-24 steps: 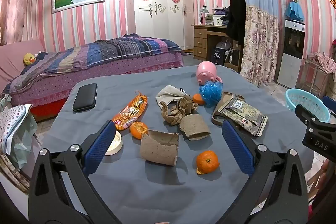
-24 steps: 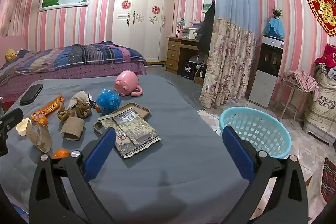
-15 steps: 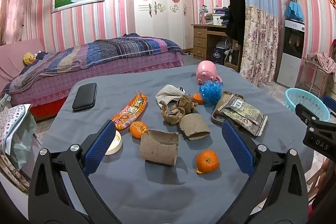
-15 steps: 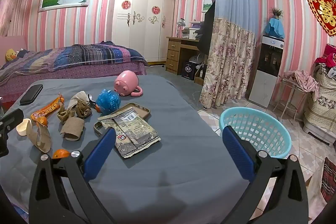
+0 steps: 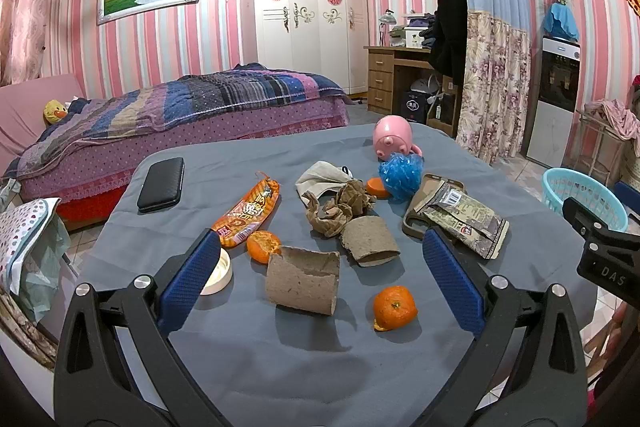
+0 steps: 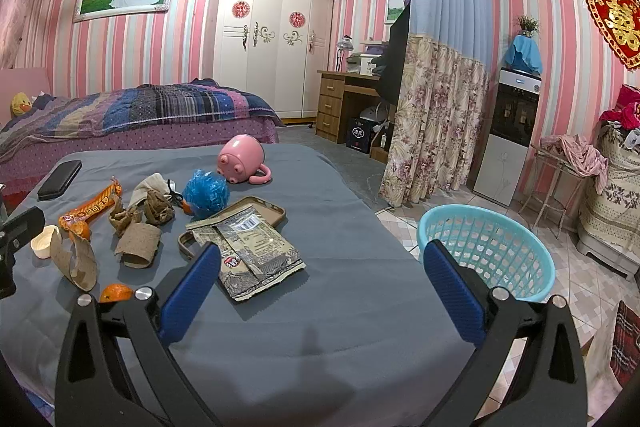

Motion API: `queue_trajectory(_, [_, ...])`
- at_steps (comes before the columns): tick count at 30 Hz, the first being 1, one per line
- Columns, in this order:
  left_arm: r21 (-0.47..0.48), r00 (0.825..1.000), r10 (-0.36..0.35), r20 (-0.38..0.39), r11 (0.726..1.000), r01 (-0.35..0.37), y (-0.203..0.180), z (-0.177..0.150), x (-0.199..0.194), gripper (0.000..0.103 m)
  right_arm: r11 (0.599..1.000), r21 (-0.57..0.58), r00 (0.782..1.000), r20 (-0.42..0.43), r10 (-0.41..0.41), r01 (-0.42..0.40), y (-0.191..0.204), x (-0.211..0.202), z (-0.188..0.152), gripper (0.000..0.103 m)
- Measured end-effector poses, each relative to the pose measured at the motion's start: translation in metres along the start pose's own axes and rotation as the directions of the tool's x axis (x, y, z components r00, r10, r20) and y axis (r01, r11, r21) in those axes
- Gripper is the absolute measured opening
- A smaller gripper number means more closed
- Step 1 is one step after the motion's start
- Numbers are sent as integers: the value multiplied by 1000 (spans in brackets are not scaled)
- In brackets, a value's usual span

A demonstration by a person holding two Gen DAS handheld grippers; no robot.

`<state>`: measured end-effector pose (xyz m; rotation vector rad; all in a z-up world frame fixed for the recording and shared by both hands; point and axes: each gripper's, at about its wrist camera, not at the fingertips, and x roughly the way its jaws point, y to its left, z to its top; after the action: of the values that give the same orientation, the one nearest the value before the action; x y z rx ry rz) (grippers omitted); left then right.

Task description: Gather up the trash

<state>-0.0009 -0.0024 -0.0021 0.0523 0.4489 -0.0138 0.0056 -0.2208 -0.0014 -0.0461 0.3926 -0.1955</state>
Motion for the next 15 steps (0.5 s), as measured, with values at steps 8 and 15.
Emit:
queue_trajectory(8, [0,1000,0,1,1000,0,1,0,1,98,1000,0,1000,0,0,0,0,0,0,99])
queue_trajectory(15, [-1,1000,-1,3,1000,1,0,0,0,98,1000,0,1000,1,0,0,0,-1,0,99])
